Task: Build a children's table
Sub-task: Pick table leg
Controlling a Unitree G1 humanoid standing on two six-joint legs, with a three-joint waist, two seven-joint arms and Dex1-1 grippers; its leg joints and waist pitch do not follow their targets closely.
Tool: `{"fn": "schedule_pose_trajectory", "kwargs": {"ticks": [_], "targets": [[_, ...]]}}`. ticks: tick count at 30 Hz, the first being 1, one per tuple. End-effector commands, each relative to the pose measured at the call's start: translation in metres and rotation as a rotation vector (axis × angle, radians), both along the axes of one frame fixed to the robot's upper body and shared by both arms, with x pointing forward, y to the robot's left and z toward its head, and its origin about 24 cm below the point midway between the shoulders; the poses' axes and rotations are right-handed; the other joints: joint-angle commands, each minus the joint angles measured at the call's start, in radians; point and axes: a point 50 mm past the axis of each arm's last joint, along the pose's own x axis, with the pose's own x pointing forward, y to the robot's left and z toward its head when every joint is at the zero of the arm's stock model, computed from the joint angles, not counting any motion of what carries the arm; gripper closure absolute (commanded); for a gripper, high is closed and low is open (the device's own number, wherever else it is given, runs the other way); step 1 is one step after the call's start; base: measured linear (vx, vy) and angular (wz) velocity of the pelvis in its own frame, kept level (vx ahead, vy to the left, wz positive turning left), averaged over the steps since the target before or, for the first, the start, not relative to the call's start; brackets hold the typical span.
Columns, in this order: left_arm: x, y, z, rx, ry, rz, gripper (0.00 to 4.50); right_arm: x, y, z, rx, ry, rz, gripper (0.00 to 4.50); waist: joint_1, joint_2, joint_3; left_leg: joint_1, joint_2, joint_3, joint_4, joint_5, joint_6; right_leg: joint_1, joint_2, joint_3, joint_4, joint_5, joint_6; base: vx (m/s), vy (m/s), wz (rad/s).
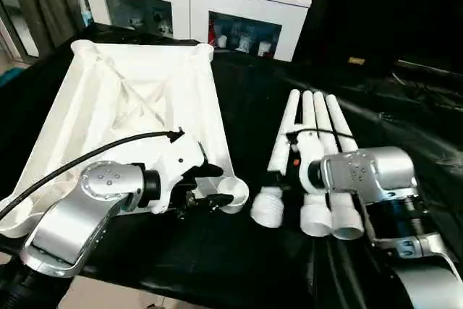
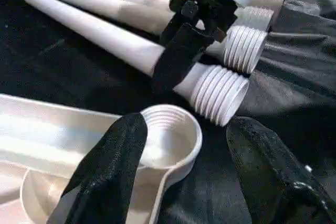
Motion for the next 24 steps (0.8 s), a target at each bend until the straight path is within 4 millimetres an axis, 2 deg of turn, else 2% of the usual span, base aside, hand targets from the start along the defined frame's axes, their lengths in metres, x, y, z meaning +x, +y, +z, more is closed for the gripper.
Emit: {"fn": "schedule_pose_trajectory", "kwargs": {"ticks": [1, 2, 3, 5, 7, 10, 12, 13, 16, 18, 20, 22, 23, 24], "targets": [[-0.004, -0.003, 0.001, -0.001, 0.002, -0.017, 1.57, 0.0, -0.004, -0.007, -0.014, 0.042, -0.024, 0.0, 0.001, 0.015, -0.059, -0.011, -0.014, 0.035, -0.085, -0.096, -0.058, 0.06, -0.004, 0.01, -0.058, -0.2, -0.153, 0.0, 0.0, 0.0], [-0.004, -0.003, 0.001, -0.001, 0.002, -0.017, 1.57, 0.0, -0.004, -0.007, -0.014, 0.042, -0.024, 0.0, 0.001, 0.015, -0.059, -0.011, -0.014, 0.035, -0.085, -0.096, -0.058, 0.06, -0.004, 0.01, -0.058, -0.2, -0.153, 0.0, 0.0, 0.0], [-0.004, -0.003, 0.001, 0.0, 0.003, -0.017, 1.51, 0.0, -0.004, -0.007, -0.012, 0.045, -0.027, 0.19, 0.001, 0.013, -0.058, -0.011, -0.014, 0.035, -0.086, -0.103, -0.059, 0.059, -0.003, 0.009, -0.059, -0.201, -0.151, 0.0, 0.0, 0.0], [-0.005, -0.003, 0.001, 0.0, 0.013, -0.018, 1.51, 0.001, -0.005, -0.009, -0.012, 0.049, -0.036, 0.19, 0.001, 0.011, -0.058, -0.011, -0.014, 0.035, -0.086, -0.107, -0.06, 0.059, -0.003, 0.009, -0.059, -0.203, -0.15, 0.0, 0.0, 0.0], [-0.007, -0.003, 0.001, 0.002, 0.026, -0.024, 1.48, 0.002, -0.005, -0.01, -0.011, 0.053, -0.042, 0.47, 0.001, 0.008, -0.059, -0.011, -0.015, 0.035, -0.086, -0.118, -0.061, 0.058, -0.004, 0.009, -0.06, -0.22, -0.146, 0.0, 0.0, 0.0], [-0.008, -0.003, 0.002, 0.0, 0.032, -0.029, 1.48, 0.003, -0.006, -0.011, -0.009, 0.059, -0.052, 0.64, 0.0, 0.009, -0.059, -0.012, -0.014, 0.034, -0.086, -0.124, -0.063, 0.058, -0.004, 0.009, -0.061, -0.225, -0.145, 0.0, 0.0, 0.0], [-0.01, -0.003, 0.002, 0.01, 0.038, -0.047, 1.48, 0.003, -0.006, -0.013, -0.006, 0.063, -0.062, 0.95, 0.001, 0.009, -0.059, -0.011, -0.014, 0.035, -0.086, -0.127, -0.064, 0.057, -0.003, 0.009, -0.061, -0.226, -0.144, 0.0, 0.0, 0.0], [-0.01, -0.003, 0.002, 0.014, 0.04, -0.053, 1.23, 0.003, -0.006, -0.013, -0.005, 0.064, -0.066, 1.05, 0.0, 0.008, -0.059, -0.012, -0.014, 0.034, -0.087, -0.131, -0.064, 0.057, -0.003, 0.008, -0.061, -0.23, -0.142, 0.0, 0.0, 0.0], [-0.011, -0.004, 0.003, 0.008, 0.038, -0.059, 1.13, 0.004, -0.007, -0.016, 0.002, 0.071, -0.086, 1.27, -0.001, 0.009, -0.06, -0.012, -0.014, 0.034, -0.087, -0.134, -0.067, 0.057, -0.003, 0.009, -0.06, -0.226, -0.143, 0.0, 0.0, 0.0], [-0.011, -0.003, 0.004, 0.01, 0.035, -0.058, 0.89, 0.004, -0.007, -0.019, 0.011, 0.079, -0.099, 1.43, -0.001, 0.012, -0.059, -0.011, -0.014, 0.033, -0.088, -0.141, -0.07, 0.056, -0.003, 0.008, -0.06, -0.227, -0.145, 0.0, 0.0, 0.0], [-0.011, -0.003, 0.004, 0.013, 0.032, -0.057, 0.78, 0.004, -0.007, -0.02, 0.019, 0.081, -0.105, 1.51, -0.002, 0.009, -0.06, -0.012, -0.014, 0.033, -0.088, -0.15, -0.069, 0.057, -0.003, 0.008, -0.061, -0.237, -0.142, 0.0, 0.0, 0.0], [-0.009, -0.002, 0.005, 0.017, 0.028, -0.057, 0.67, 0.005, -0.007, -0.02, 0.038, 0.083, -0.121, 1.73, -0.002, 0.011, -0.059, -0.012, -0.014, 0.033, -0.089, -0.165, -0.071, 0.055, -0.003, 0.008, -0.063, -0.256, -0.138, 0.0, 0.0, 0.0], [-0.009, -0.002, 0.005, 0.019, 0.026, -0.055, 0.67, 0.005, -0.007, -0.021, 0.044, 0.084, -0.126, 1.73, -0.003, 0.017, -0.059, -0.011, -0.014, 0.032, -0.089, -0.174, -0.074, 0.054, -0.003, 0.008, -0.063, -0.262, -0.139, 0.0, 0.0, 0.0], [-0.007, -0.001, 0.005, 0.021, 0.022, -0.052, 0.45, 0.006, -0.007, -0.02, 0.05, 0.082, -0.132, 1.83, -0.004, 0.014, -0.059, -0.012, -0.014, 0.032, -0.089, -0.175, -0.075, 0.055, -0.002, 0.008, -0.064, -0.263, -0.138, 0.0, 0.0, 0.0]]}}
